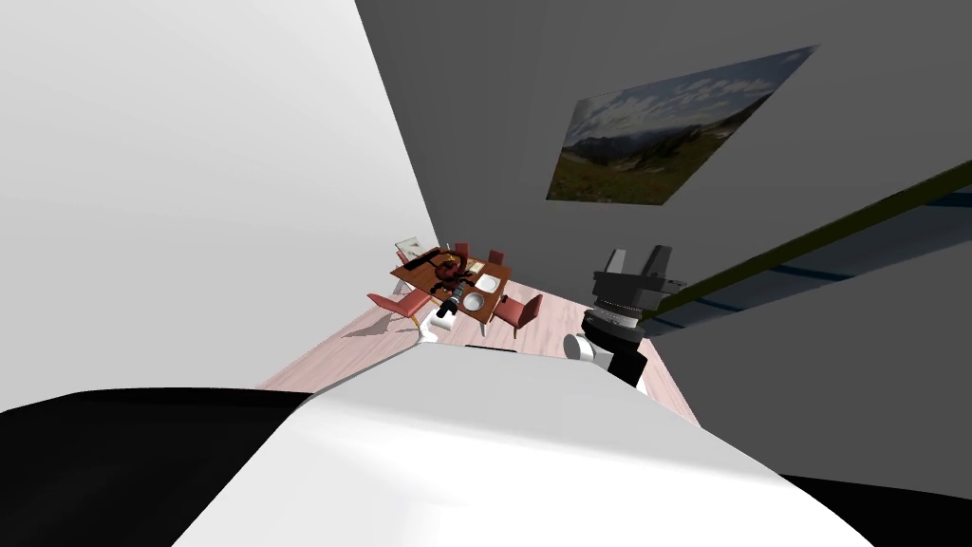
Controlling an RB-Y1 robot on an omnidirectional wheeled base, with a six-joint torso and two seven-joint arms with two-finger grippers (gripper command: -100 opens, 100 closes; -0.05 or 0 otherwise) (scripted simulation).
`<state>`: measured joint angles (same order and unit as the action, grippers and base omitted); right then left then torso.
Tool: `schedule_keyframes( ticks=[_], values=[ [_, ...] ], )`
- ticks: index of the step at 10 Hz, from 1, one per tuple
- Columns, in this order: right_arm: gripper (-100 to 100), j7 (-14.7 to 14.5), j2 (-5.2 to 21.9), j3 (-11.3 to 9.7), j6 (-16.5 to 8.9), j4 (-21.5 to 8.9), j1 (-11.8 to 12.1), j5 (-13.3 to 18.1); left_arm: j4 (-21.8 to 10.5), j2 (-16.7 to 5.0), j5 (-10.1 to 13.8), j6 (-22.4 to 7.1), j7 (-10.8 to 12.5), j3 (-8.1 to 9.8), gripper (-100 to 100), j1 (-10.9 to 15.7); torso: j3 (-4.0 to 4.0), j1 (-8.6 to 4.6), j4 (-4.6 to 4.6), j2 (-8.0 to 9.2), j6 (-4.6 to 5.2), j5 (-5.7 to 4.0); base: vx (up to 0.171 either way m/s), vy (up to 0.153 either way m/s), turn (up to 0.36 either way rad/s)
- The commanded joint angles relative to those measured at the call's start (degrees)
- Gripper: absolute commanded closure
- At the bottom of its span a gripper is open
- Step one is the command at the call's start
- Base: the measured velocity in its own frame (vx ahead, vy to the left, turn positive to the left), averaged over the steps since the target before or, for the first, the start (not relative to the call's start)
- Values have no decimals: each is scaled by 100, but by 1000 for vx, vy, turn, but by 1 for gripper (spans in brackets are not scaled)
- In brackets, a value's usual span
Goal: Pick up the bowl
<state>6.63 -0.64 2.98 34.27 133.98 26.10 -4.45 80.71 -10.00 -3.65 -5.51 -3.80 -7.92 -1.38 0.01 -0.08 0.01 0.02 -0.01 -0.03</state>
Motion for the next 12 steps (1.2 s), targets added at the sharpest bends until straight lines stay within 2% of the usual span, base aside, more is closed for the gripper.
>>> schedule_keyframes(
  ticks=[1, 2, 3, 5, 6, 7, 8, 9, 10, 11, 12],
  values=[
    [0, 0, 0, 0, 0, 0, 0, 0, -197, 13, -4, -219, -23, -8, -100, 98, 0, 0, 0, 0, 0, 0, -7, -18, -24],
    [0, 0, 0, 0, 0, 0, 0, 0, -459, 49, -19, -400, -54, -3, -100, 266, 0, 2, 0, 0, -2, 0, -8, -17, -52],
    [0, 0, 0, 0, 0, 0, 0, 0, -488, 49, -19, -409, -54, -3, -100, 266, 0, 3, 0, 0, -1, 0, -6, -11, -23],
    [0, 0, 0, 0, 0, 0, 0, 0, -995, 129, -49, -728, -112, 21, -100, 588, 0, 5, 0, 0, -1, 1, -4, -14, -64],
    [0, 0, 0, 0, 0, 0, 0, 0, -1064, 129, -49, -785, -112, 21, -100, 588, 0, 3, 0, -1, -1, 0, -1, -11, -29],
    [0, 0, 0, 0, 0, 0, 0, 0, -1275, 172, -65, -969, -139, 40, -100, 745, 0, 6, 0, 0, -3, 0, 4, -11, -43],
    [0, 0, 0, 0, 0, 0, 0, 0, -1350, 172, -65, -969, -139, 40, -100, 745, -1, 5, 0, -2, -2, 1, 6, -9, -30],
    [0, 0, 0, 0, 0, 0, 1, 0, -1514, 213, -81, -1148, -164, 64, -100, 902, -1, 7, -1, -2, -4, 1, 10, -9, -53],
    [0, 0, 0, 0, 0, 0, 0, 0, -1633, 213, -81, -1148, -164, 64, -100, 902, -2, 6, -1, -5, -1, 1, 10, -7, -29],
    [0, 0, 0, 0, 0, 0, 1, 0, -1838, 253, -98, -1323, -187, 95, -100, 1057, -3, 7, -1, -5, -4, 1, 14, -8, -47],
    [0, 0, 0, 0, 0, 0, 0, 0, -1911, 253, -98, -1323, -187, 95, -100, 1057, -3, 6, -1, -6, -2, 1, 14, -6, -33]
  ],
)
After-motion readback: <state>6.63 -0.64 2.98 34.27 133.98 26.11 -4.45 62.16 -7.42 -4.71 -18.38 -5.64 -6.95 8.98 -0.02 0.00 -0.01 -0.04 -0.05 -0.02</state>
